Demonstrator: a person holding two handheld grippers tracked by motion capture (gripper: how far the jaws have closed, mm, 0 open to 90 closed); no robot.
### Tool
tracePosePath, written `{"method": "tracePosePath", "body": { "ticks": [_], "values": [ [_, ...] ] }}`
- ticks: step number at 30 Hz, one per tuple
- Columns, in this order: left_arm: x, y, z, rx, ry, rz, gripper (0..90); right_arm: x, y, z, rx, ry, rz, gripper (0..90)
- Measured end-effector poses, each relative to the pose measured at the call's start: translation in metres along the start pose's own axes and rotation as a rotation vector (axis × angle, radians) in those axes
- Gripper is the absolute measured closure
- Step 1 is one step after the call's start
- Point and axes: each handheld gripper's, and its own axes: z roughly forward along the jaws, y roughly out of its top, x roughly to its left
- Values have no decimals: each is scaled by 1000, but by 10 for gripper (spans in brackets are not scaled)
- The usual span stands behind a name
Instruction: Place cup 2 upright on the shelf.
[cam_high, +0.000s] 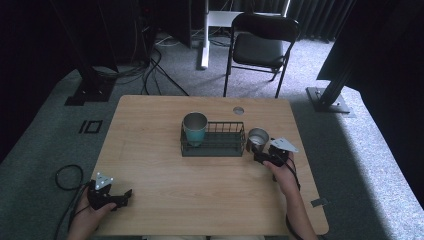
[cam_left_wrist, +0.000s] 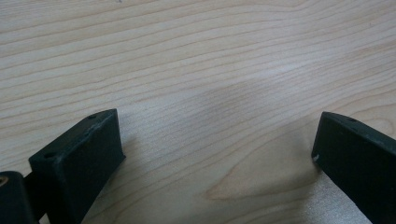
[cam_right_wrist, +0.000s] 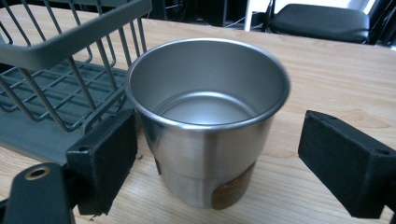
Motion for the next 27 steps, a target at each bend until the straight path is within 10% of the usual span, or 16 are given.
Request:
{"method": "tracePosePath", "body": {
  "ticks": [27],
  "values": [
    [0,0,0,0,0,0,23,7,3,22,-19,-19,-4,179]
  ]
}}
